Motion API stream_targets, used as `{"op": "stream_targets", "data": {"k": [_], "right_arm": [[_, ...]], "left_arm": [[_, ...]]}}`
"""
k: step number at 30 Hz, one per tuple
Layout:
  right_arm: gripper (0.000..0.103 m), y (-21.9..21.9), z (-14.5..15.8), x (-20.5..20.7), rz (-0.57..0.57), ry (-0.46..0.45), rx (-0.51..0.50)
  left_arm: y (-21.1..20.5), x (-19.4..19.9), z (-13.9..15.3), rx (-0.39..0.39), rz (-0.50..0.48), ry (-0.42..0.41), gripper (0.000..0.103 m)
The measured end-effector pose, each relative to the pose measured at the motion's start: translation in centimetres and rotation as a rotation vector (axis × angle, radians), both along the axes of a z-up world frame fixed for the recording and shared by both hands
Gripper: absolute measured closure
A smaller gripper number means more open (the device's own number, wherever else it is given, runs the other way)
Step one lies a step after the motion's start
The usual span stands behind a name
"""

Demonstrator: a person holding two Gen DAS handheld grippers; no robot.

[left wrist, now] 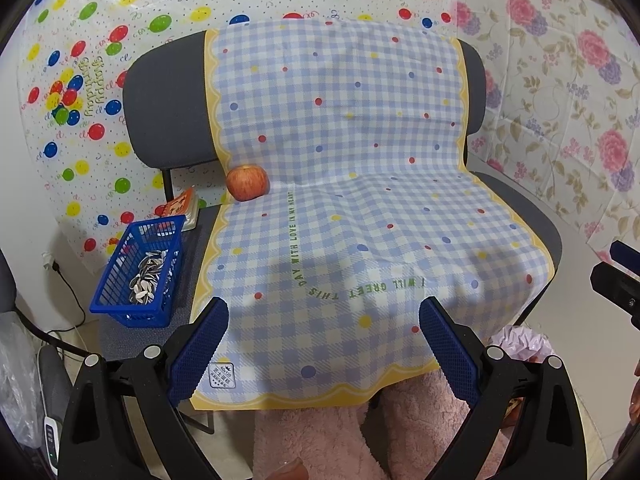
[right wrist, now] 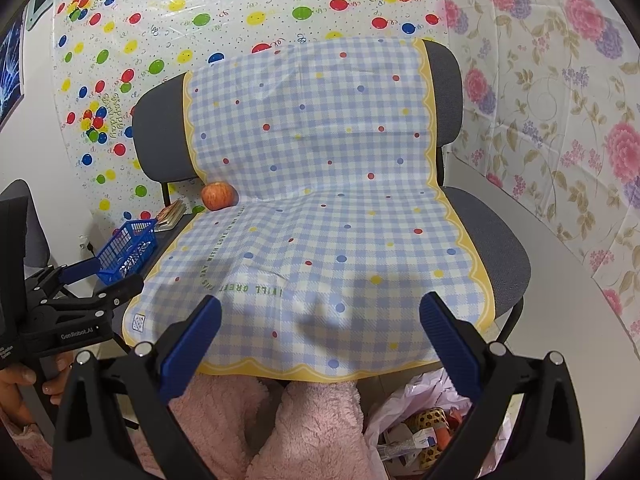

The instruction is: Collect trash

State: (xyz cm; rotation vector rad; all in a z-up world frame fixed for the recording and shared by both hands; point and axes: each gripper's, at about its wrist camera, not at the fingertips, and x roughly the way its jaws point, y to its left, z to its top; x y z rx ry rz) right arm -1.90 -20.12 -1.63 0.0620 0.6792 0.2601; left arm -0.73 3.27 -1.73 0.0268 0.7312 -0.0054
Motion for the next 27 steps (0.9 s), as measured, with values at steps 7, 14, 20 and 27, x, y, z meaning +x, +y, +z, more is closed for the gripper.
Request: {"op": "stream_targets", "data": {"k": [7, 14, 20, 27], "right_arm": [[0.006, -0.1, -0.2, 0.0, -0.001, 0.005, 0.003], [0.006, -0.2, -0.4, 0.0, -0.004, 0.002, 0.01], [0.006, -0.4, -0.6, 0.4, -0.009, 0.006, 0.017], [0.006, -0.8, -1.2, 1.2, -0.013, 0.02, 0.022]], "left_arm": [[-0.1, -0.2, -0.1, 0.001, 0.001, 0.001, 0.008], [-0.2, -0.2, -0.2, 0.004, 0.002, 0.0, 0.008], [0.1, 0.0, -0.2, -0.002, 0.007, 0.0, 0.008], [0.8, 1.0, -0.5, 0.007, 0.005, 0.006, 0.008]]}}
